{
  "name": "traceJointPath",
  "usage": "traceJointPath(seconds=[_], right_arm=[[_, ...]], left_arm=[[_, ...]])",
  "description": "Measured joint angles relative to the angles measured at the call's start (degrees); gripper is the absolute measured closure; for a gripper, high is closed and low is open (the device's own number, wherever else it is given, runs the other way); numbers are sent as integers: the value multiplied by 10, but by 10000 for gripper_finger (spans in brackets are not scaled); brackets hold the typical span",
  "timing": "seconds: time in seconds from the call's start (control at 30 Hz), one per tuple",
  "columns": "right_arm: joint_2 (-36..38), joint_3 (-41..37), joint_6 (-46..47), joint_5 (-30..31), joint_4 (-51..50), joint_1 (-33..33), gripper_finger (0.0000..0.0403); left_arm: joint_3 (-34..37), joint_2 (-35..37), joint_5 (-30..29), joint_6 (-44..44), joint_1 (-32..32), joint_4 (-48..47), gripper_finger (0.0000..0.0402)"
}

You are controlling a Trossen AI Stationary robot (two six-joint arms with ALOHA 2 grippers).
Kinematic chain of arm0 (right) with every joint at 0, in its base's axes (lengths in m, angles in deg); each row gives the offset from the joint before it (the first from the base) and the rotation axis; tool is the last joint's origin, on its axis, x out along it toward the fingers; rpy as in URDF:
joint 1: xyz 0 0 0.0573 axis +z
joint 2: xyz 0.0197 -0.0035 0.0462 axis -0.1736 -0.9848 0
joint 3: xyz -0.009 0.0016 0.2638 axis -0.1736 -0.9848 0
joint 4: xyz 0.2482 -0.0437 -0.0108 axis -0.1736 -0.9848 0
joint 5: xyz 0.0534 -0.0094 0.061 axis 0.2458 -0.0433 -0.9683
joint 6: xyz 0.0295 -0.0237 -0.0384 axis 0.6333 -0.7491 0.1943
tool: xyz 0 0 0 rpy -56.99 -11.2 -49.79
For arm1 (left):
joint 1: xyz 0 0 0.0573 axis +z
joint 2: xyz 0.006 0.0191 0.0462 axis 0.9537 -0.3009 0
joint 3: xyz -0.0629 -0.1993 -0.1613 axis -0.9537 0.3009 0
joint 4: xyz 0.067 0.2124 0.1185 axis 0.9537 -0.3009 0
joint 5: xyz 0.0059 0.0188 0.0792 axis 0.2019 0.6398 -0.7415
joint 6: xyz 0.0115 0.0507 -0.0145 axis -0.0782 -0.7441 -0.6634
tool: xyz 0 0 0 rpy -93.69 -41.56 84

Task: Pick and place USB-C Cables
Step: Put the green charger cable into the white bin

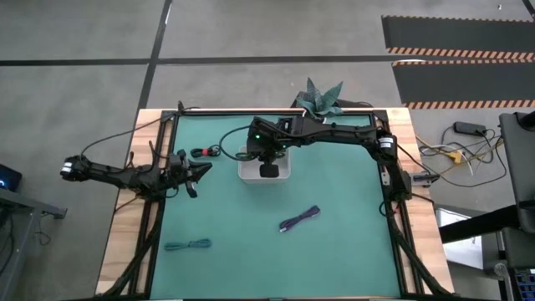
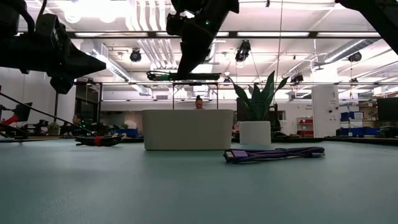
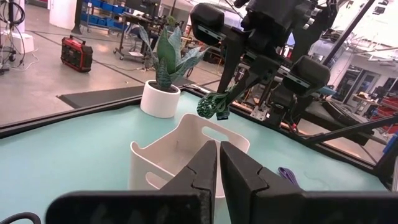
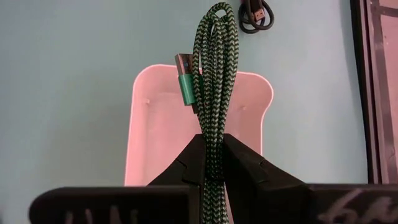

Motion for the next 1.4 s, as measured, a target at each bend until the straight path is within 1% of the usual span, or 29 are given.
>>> traceJointPath(seconds=[0.5, 0.87, 1.4], right_arm=[[0, -48, 68, 0, 14, -20, 374], [1, -91, 70, 0, 57, -47, 374], [1, -93, 70, -1, 74, -52, 374]], left_arm=[[0, 0, 0, 0, 0, 0, 395], [0, 0, 0, 0, 0, 0, 395], [0, 0, 0, 0, 0, 0, 395]])
